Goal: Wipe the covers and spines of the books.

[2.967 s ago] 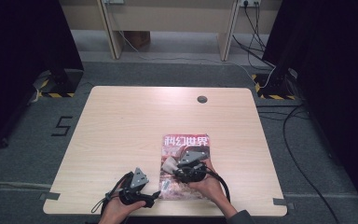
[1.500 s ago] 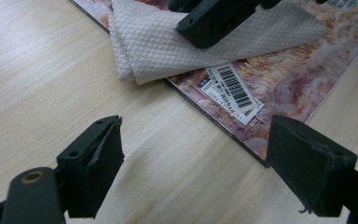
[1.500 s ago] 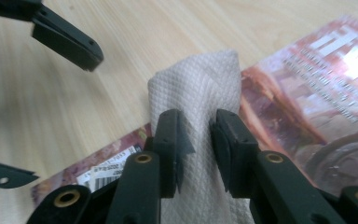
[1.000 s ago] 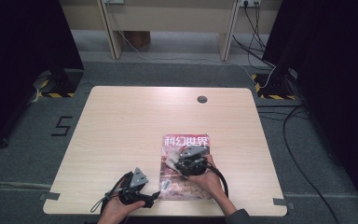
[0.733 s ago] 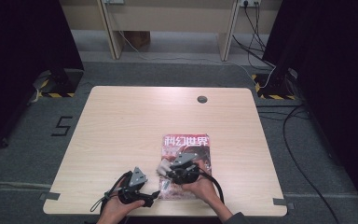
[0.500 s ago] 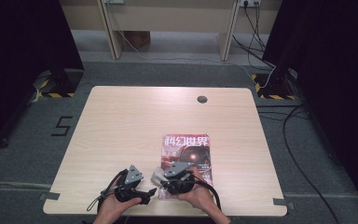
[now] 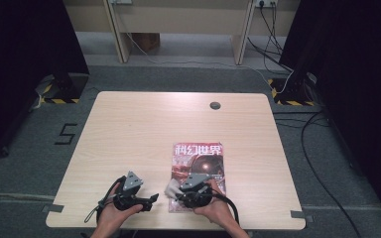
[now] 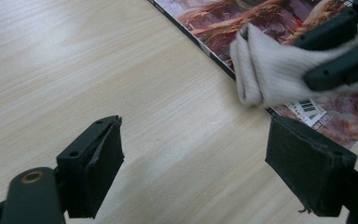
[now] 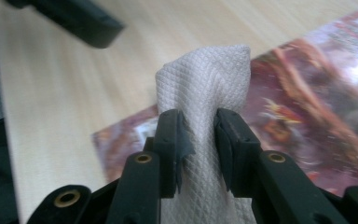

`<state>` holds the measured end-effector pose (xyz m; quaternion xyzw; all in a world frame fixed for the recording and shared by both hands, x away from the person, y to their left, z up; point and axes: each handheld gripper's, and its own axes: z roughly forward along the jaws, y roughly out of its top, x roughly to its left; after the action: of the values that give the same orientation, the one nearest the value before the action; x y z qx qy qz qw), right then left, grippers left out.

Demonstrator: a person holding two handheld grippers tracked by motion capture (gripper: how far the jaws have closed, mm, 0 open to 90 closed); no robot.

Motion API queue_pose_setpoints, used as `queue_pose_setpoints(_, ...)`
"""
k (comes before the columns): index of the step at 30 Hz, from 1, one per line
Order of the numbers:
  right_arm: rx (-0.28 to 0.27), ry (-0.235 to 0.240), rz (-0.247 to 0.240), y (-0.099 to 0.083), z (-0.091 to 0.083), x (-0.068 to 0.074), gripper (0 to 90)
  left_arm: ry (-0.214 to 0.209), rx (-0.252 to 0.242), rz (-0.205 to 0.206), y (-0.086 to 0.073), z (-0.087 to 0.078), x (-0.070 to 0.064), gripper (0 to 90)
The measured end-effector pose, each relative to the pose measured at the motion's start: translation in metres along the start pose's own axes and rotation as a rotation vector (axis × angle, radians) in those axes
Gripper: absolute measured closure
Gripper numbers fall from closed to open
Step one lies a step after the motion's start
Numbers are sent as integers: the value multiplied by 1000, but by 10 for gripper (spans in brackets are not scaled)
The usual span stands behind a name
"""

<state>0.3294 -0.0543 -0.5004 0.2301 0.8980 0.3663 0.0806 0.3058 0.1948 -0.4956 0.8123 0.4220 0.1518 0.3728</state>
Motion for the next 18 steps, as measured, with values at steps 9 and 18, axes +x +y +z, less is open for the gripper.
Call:
queue_pose_setpoints(9, 2, 60, -64, 4, 5, 31, 707, 11, -1, -5, -1, 1, -1, 180)
queue_pose_setpoints(18, -2, 93, -61, 4, 6, 35, 718, 31, -19, -20, 0, -2, 3, 180)
